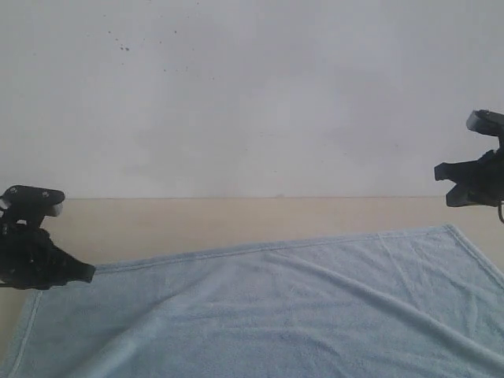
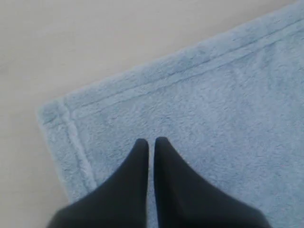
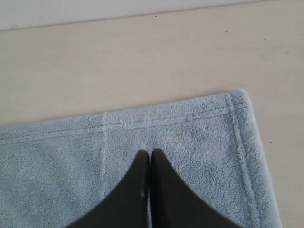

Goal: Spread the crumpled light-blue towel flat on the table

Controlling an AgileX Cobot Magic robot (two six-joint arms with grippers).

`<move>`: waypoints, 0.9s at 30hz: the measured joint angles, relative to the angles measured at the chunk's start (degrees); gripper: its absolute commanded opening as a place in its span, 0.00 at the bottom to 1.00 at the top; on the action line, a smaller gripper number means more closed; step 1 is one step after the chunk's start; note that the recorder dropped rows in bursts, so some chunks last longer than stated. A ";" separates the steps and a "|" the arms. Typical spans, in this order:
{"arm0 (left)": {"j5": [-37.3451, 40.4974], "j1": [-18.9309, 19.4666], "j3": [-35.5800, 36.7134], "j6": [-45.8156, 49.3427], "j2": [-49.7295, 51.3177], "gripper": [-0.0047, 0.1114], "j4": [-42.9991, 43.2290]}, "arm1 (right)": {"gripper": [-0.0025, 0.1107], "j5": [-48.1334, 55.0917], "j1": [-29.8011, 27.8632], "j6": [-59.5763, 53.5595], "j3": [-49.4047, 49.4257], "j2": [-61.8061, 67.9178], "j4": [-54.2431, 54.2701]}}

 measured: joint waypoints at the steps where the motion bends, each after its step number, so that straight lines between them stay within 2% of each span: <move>1: -0.82 1.23 0.14 0.28 0.83 0.08 0.00 | 0.02 0.00 0.00 0.00 0.00 -0.13 0.11; 6: -3.23 2.73 0.14 1.65 3.31 0.08 0.48 | 0.02 0.20 0.00 -0.53 0.10 -0.23 0.11; 23: -9.60 2.96 0.02 4.17 7.55 0.08 1.78 | 0.02 1.10 0.00 -1.57 0.10 -0.23 0.11; 27: -10.44 4.01 -0.06 4.17 7.75 0.08 1.78 | 0.02 1.23 0.00 -1.69 0.10 -0.23 0.11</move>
